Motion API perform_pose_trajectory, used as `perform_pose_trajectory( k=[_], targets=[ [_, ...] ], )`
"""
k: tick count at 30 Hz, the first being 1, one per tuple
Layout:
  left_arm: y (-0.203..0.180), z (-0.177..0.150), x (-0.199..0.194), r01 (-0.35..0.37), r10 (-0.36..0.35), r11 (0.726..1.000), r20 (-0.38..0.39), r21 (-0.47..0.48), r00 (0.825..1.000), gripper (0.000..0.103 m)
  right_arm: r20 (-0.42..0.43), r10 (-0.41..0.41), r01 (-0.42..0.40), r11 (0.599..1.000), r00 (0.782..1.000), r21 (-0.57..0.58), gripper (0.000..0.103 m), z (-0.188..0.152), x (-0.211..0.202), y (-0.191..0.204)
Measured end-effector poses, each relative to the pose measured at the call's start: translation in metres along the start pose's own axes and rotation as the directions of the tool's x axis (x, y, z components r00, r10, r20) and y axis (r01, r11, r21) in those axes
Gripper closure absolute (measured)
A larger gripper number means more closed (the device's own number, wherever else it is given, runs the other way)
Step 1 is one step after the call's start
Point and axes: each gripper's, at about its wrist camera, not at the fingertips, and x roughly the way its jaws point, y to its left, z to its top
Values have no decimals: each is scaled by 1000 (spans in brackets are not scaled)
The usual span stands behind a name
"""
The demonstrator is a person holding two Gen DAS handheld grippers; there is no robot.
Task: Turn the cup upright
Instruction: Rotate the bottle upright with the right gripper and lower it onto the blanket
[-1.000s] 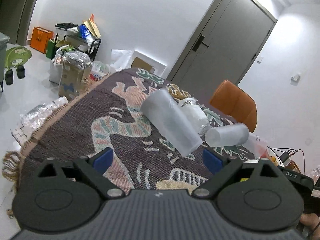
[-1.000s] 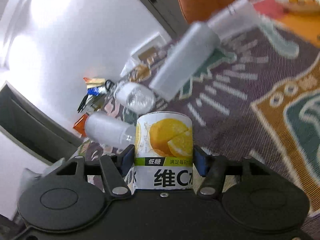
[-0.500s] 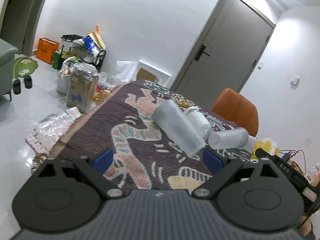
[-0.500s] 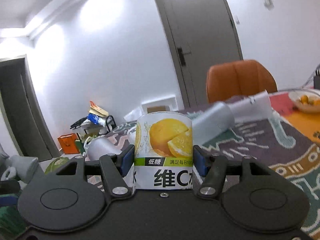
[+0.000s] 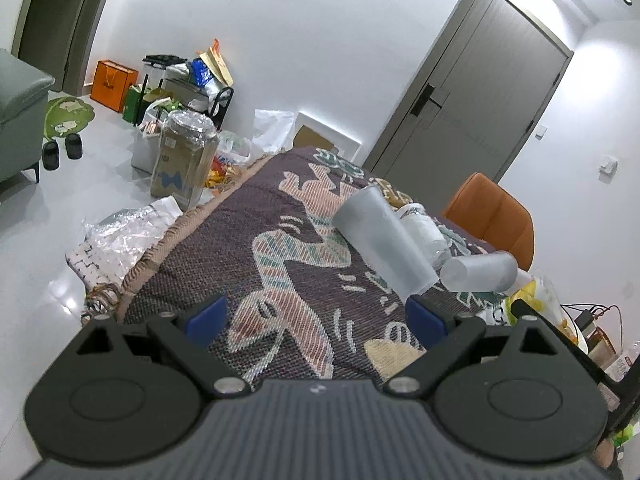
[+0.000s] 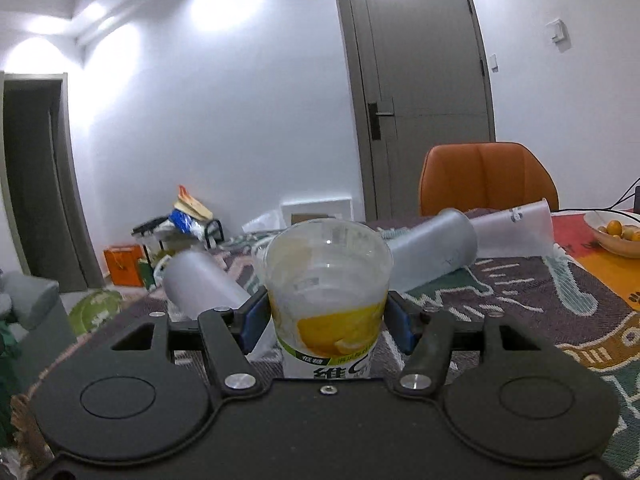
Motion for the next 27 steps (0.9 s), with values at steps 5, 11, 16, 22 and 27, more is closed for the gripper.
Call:
perform_pose_trajectory(
  k=[5, 11, 16, 22, 27],
  targets=[
    [0, -4, 12, -4, 3, 1000, -29, -7, 1000, 8, -21, 6, -6, 1000, 1000, -16, 44, 0, -6, 5],
    [0, -10, 22, -8, 8, 1000, -59, -1, 998, 8, -7, 3, -3, 997, 1000, -77, 44, -5, -9, 14],
    [-2, -13, 24, -11, 12, 1000, -69, 9, 998, 8, -43, 13, -18, 992, 999, -124, 37, -9, -8, 20],
    [-11, -14, 18, -1, 3, 999, -60, 36, 998, 8, -32, 19, -23, 994, 999, -105, 27, -1, -24, 19],
    [-28, -16, 8, 19, -16, 996, -31, 86, 999, 8, -37, 16, -18, 998, 999, -59, 19, 11, -45, 3]
  ],
)
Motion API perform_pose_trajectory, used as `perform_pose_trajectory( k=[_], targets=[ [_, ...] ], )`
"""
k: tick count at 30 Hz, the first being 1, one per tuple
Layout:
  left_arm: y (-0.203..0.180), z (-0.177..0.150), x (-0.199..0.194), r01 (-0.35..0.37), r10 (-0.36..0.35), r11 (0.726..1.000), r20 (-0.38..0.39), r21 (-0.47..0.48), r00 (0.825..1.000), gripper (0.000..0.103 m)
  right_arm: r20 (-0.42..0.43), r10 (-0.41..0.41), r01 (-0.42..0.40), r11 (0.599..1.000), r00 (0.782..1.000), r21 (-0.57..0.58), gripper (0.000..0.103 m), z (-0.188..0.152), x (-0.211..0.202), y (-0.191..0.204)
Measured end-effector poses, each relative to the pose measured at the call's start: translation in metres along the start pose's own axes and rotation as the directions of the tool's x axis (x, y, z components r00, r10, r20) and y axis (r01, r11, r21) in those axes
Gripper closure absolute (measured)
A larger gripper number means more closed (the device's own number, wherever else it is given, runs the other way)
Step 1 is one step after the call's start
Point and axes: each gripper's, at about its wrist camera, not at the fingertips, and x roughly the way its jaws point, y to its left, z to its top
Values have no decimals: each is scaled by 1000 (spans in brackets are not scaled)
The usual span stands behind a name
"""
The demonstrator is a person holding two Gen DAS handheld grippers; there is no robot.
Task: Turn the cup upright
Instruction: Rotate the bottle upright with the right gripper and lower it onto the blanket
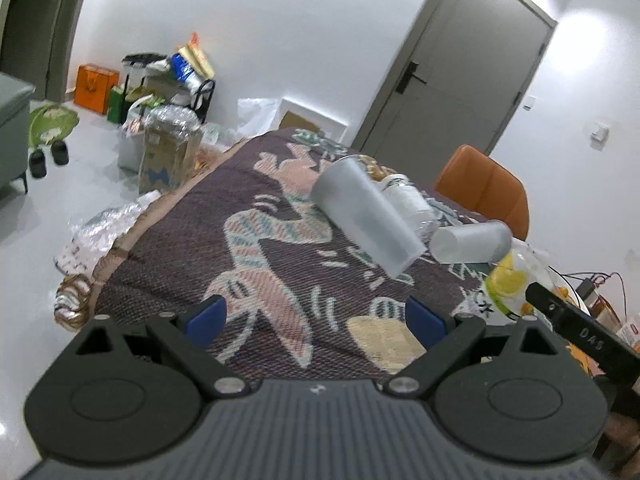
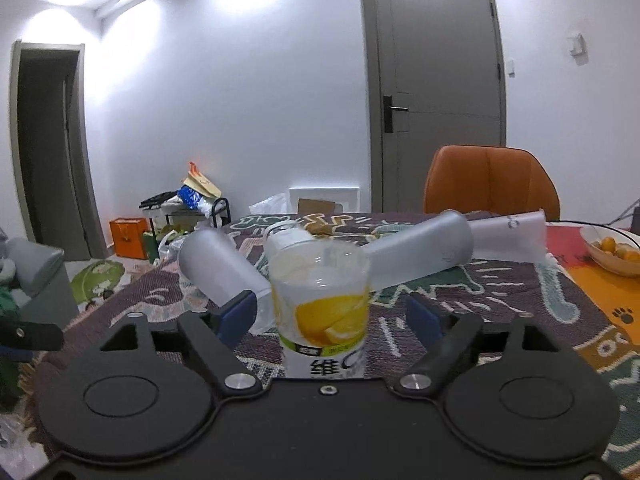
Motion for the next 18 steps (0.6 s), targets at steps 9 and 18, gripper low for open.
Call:
perform_pose_trajectory(
  k=[9, 18],
  targets=[
    [-45, -8, -15, 56, -61, 991, 41, 126, 997, 8, -15, -14, 15, 999, 1000, 32, 8, 5, -50, -31],
    [-76, -28, -37, 80, -101, 959, 63, 270, 993, 6, -24, -1, 2, 999, 1000, 43, 0, -2, -90, -47]
  ],
)
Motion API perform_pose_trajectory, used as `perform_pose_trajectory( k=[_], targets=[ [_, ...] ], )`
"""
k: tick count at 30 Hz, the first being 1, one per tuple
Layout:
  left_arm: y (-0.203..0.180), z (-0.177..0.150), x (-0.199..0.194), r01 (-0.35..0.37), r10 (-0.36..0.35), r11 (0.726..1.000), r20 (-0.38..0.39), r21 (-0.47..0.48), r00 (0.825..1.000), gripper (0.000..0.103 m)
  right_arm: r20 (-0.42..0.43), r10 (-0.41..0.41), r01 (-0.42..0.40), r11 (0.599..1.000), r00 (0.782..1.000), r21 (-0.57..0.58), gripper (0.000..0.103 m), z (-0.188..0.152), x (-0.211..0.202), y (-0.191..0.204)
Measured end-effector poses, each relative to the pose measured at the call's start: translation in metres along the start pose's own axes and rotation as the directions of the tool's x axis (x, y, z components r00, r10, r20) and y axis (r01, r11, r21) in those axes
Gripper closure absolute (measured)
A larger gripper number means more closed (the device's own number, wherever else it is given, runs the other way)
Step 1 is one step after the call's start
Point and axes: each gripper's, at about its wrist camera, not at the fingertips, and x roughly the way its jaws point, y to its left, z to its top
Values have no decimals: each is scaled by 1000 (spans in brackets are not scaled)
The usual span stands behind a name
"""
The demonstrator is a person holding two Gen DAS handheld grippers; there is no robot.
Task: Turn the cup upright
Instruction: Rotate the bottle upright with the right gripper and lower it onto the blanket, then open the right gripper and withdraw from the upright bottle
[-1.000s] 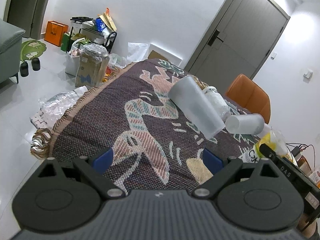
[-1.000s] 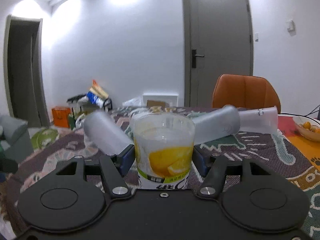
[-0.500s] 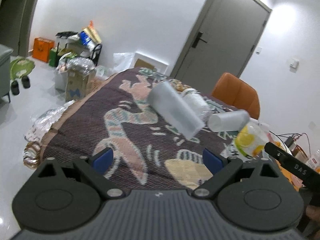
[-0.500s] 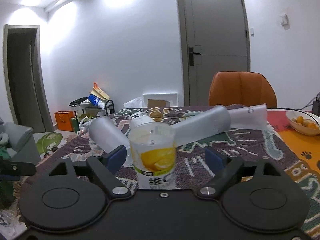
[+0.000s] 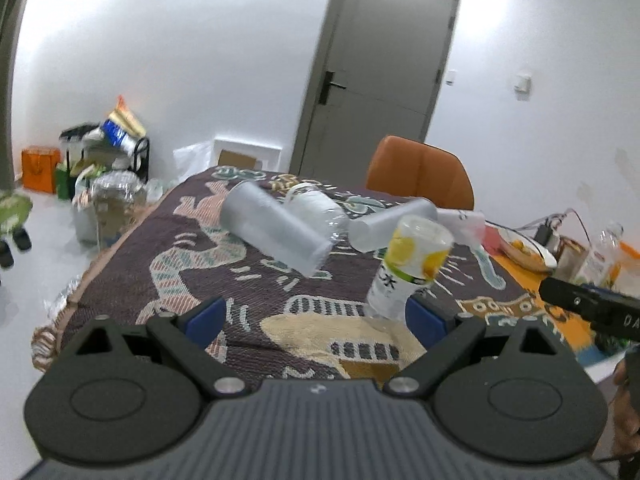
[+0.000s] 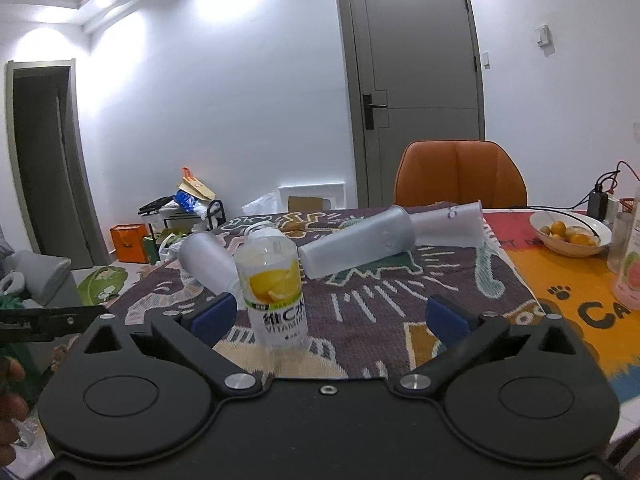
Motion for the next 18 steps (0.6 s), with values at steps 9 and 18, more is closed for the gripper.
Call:
perform_pose_trajectory(
  k=[9, 18],
  targets=[
    [-20, -13, -14, -17, 19, 994, -21, 104, 1000, 0, -41, 44, -43, 999, 998, 16, 0, -17, -29, -9],
    [-23, -17, -19, -20, 26, 992, -47, 122, 999, 0, -36, 59, -58, 998, 998, 27, 0, -17, -36, -12]
  ],
)
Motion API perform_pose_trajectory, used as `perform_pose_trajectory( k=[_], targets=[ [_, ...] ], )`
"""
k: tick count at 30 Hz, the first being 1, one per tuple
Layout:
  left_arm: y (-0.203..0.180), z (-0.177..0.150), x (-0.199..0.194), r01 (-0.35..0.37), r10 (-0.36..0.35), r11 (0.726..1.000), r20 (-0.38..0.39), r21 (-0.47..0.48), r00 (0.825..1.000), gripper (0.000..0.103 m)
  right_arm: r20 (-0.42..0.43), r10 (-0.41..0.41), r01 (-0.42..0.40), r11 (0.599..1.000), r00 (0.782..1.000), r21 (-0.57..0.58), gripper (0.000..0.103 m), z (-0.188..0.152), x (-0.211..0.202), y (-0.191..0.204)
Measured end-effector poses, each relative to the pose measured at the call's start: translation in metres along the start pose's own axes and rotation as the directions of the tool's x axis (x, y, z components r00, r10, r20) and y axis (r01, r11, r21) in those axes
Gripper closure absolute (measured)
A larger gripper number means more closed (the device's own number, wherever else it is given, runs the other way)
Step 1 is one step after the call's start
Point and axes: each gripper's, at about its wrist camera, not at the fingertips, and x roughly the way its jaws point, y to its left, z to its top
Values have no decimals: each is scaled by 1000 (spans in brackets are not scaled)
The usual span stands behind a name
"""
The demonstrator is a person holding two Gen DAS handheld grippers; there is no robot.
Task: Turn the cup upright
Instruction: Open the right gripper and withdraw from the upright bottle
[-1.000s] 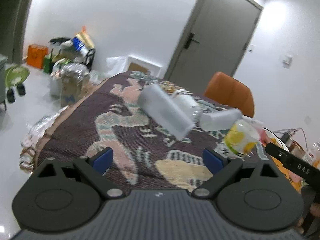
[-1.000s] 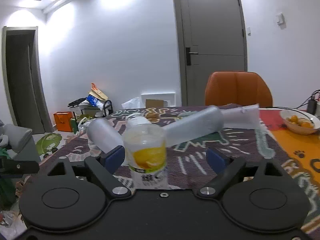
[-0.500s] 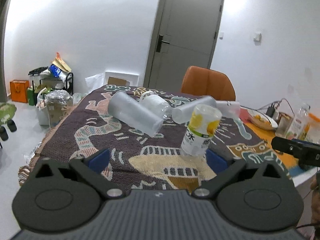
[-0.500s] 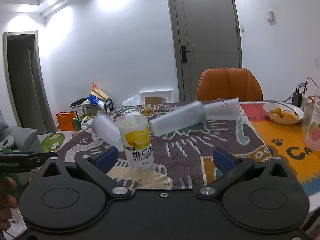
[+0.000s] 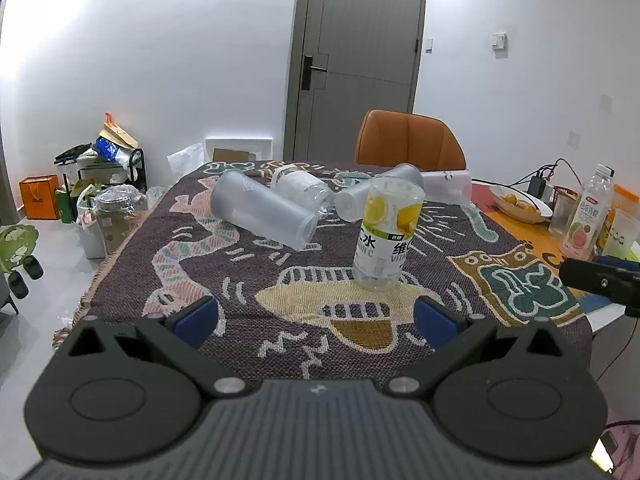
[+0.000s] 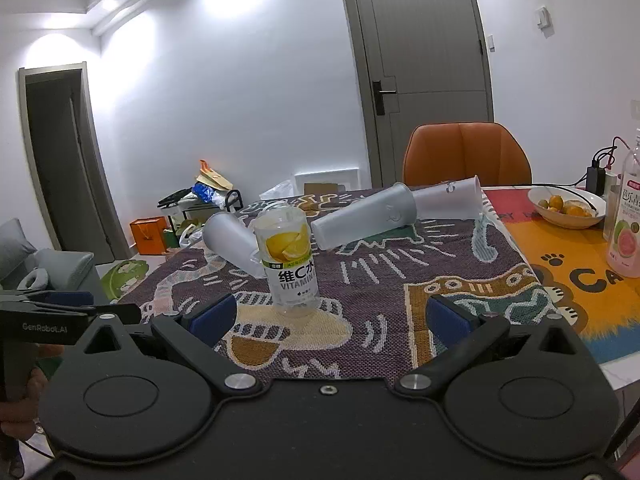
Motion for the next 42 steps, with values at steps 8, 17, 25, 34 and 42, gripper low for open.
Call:
perform_pose_trajectory(
  k=[8, 17, 25, 34, 42],
  targets=[
    [3, -1, 2, 4, -5, 1000, -23, -16, 1000, 0, -18, 8, -8, 1000, 1000, 4, 0, -4, 4, 2],
    [3, 0, 3, 5, -5, 1000, -20, -21, 1000, 0, -24, 17, -17, 1000, 1000, 5, 0, -3, 4, 5],
    [0, 3, -1, 19, -19, 999, -3, -26, 1000, 0, -18, 0, 0, 1000, 1000, 2, 0, -1, 3, 4],
    [-7, 4, -2, 36, -36, 999, 2, -9, 999, 0, -7, -9, 9, 1000, 1000, 9, 0, -1, 0, -1],
    [-7, 4, -6, 27, -27, 1000, 2, -1, 1000, 0, -10, -23, 23, 1000, 1000, 16, 0, -3, 4, -6]
  ],
)
